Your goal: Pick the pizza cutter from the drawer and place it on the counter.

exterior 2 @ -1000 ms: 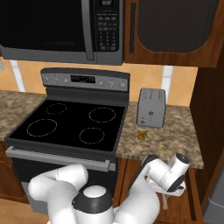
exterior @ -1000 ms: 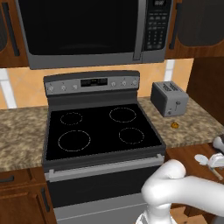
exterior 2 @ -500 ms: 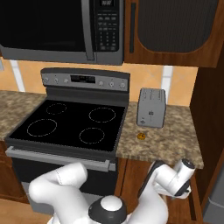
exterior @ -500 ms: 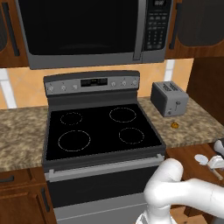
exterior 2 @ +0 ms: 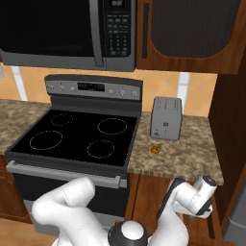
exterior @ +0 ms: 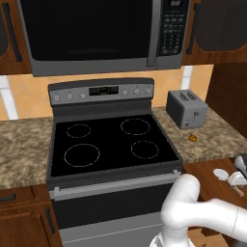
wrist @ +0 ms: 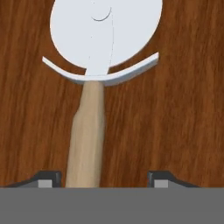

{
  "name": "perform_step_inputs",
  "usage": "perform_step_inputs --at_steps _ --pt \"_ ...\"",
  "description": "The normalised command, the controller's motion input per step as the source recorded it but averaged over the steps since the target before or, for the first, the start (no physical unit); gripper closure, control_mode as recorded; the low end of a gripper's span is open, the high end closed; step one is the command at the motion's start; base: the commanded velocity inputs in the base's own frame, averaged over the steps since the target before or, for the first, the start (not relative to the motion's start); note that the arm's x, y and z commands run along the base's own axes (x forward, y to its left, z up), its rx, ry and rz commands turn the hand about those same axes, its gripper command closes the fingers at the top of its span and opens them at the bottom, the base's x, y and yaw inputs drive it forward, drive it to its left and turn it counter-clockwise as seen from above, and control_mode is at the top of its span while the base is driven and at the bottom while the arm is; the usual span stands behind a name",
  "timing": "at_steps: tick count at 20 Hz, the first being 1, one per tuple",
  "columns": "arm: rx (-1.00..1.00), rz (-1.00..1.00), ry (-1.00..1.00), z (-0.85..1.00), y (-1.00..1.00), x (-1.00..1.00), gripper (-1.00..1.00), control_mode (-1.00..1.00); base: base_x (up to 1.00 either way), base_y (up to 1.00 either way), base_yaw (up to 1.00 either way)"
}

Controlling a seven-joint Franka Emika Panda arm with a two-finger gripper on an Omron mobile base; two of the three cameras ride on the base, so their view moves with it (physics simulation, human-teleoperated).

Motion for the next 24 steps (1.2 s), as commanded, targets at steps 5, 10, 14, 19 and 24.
perform_step_inputs --at_steps 5,10,14,19,24 --pt "-0.02 0.0 0.0 -0.53 0.24 -0.25 1.0 -1.0 0.0 0.0 0.0" --pt "-0.11 0.0 0.0 -0.74 0.63 -0.81 1.0 -1.0 0.0 0.0 0.0" --pt "-0.01 0.01 -0.08 -0.01 0.13 -0.75 1.0 -1.0 0.0 0.0 0.0" --pt "0.0 0.0 -0.28 0.51 0.01 -0.63 1.0 -1.0 0.0 0.0 0.0" --pt "-0.11 0.0 -0.05 0.92 0.27 -0.36 1.0 -1.0 0.0 0.0 0.0"
